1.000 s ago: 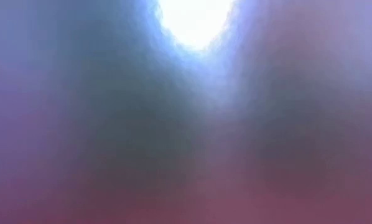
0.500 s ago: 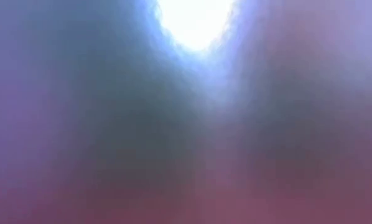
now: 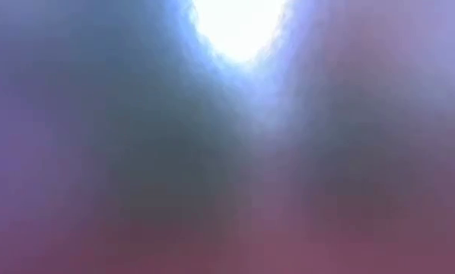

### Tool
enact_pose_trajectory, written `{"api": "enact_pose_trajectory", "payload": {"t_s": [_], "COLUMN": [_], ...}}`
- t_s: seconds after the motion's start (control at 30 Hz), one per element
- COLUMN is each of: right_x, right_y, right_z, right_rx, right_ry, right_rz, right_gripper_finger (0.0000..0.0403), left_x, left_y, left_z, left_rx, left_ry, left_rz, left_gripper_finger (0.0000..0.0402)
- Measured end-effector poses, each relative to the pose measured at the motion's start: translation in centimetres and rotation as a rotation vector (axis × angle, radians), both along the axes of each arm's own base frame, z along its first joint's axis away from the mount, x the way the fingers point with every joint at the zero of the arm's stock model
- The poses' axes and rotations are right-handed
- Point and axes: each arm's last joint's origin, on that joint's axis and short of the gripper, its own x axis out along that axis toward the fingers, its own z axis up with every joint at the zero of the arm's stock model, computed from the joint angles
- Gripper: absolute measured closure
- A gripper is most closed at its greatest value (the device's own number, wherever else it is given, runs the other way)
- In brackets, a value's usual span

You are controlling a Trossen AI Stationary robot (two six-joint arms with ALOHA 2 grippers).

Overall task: Pick & Place Dice
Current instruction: Put the purple dice into the pink bin

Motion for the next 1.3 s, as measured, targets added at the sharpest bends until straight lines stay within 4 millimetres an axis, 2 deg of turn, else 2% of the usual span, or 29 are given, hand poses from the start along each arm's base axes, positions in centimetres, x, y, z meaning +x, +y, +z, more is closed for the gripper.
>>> {"api": "enact_pose_trajectory", "payload": {"t_s": [0.2, 1.03, 1.3], "right_x": [0.0, 0.0, 0.0], "right_y": [0.0, 0.0, 0.0], "right_z": [0.0, 0.0, 0.0], "right_rx": [0.0, 0.0, 0.0], "right_ry": [0.0, 0.0, 0.0], "right_rz": [0.0, 0.0, 0.0], "right_gripper_finger": [0.0003, 0.0003, 0.0003], "left_x": [0.1, 2.9, 4.0], "left_y": [0.0, -0.2, -0.4], "left_z": [-0.1, -3.5, -4.3], "left_rx": [-0.001, 0.104, 0.108], "left_ry": [-0.05, 0.107, 0.134], "left_rz": [-0.005, 0.011, 0.002], "left_gripper_finger": [0.0134, 0.0163, 0.0194]}}
